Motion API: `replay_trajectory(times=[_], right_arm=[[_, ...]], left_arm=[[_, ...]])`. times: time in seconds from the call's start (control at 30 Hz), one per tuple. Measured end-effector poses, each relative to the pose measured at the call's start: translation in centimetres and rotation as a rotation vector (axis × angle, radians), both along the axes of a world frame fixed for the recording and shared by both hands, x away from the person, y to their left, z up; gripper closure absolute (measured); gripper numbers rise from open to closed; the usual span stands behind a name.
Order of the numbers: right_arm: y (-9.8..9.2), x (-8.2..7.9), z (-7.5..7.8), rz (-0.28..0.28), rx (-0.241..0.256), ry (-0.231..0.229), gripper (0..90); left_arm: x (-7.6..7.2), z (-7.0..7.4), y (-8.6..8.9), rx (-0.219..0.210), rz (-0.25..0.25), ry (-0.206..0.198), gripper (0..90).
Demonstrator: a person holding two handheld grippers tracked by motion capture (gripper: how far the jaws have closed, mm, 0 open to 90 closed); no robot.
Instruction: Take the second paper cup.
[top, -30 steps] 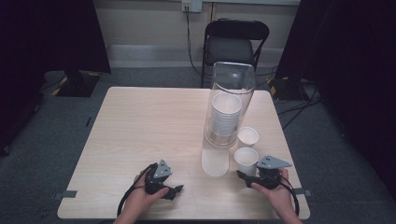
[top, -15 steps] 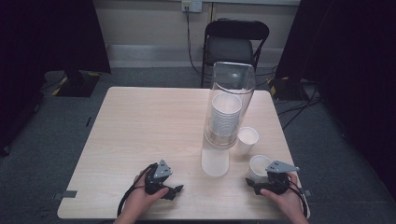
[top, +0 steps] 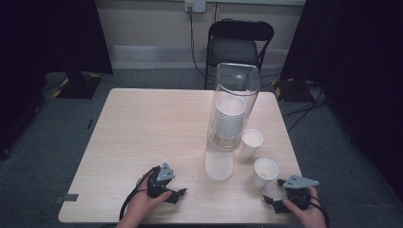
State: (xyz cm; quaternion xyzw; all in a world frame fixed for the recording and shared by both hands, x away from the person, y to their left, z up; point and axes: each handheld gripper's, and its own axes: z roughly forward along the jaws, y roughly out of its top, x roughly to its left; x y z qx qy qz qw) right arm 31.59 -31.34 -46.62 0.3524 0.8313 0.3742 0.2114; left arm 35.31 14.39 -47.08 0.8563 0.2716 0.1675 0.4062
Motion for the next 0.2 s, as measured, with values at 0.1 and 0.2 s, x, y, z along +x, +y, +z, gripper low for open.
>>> replay_trajectory(times=[0.1, 0.2], right_arm=[[0.01, 0.01, 0.01, -0.001, 0.0, 0.001, 11.6], [0.01, 0.01, 0.01, -0.001, -0.001, 0.002, 11.6]], left_arm=[[0.01, -0.01, 0.0, 0.0, 0.0, 0.0, 15.0], [0.0, -0.02, -0.01, -0.002, 0.001, -0.001, 15.0]])
